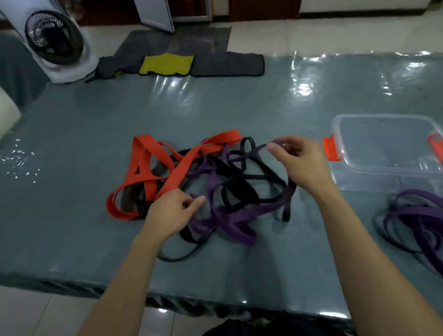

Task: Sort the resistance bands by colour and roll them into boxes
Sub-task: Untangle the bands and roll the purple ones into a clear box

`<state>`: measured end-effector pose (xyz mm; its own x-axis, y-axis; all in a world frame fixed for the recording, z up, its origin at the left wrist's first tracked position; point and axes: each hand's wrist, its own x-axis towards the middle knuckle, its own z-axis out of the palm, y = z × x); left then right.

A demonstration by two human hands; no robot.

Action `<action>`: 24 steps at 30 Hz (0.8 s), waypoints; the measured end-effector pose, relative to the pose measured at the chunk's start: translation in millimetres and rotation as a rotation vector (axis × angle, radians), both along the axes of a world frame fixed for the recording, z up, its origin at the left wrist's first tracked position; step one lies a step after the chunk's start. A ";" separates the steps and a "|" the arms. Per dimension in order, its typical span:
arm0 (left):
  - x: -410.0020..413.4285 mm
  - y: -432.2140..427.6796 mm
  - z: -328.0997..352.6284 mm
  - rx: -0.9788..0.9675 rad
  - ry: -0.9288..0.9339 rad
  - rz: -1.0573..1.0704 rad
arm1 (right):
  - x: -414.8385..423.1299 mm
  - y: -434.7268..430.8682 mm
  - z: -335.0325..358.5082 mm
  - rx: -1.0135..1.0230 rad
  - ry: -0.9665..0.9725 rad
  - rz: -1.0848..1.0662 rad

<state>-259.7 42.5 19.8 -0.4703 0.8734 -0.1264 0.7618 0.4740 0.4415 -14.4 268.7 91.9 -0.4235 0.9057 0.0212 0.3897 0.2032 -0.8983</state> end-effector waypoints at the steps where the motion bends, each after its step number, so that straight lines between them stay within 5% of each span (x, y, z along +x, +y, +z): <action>1: 0.8 5.6 3.5 0.029 0.020 0.000 | 11.8 2.4 8.9 0.021 0.007 -0.050; 5: 27.4 44.1 11.9 0.022 -0.277 -0.138 | 59.4 7.1 37.2 0.091 -0.102 -0.071; 9: 84.5 95.4 -2.4 -0.013 -0.026 -0.367 | 97.5 7.9 64.5 0.067 -0.010 -0.055; 13: 140.9 140.7 -6.5 0.265 0.148 -0.285 | 142.7 11.9 87.5 0.058 0.191 0.001; 16: 157.7 169.2 -9.7 0.427 0.060 -0.148 | 186.2 22.7 95.2 0.043 0.346 0.033; 19: 154.7 187.1 -8.1 0.137 -0.059 -0.224 | 229.1 38.2 90.4 -0.010 0.483 -0.018; 22: 162.0 184.5 -3.6 -0.020 -0.208 -0.342 | 265.4 59.1 78.4 -0.028 0.375 -0.129; 24: 175.7 181.2 4.2 0.047 -0.198 -0.335 | 288.4 73.7 66.9 0.005 -0.003 -0.131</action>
<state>-84.0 223.7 24.1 -0.1290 0.9814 -0.1418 0.7688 0.1893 0.6108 274.0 342.4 158.8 -0.3016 0.9531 0.0250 0.4159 0.1551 -0.8961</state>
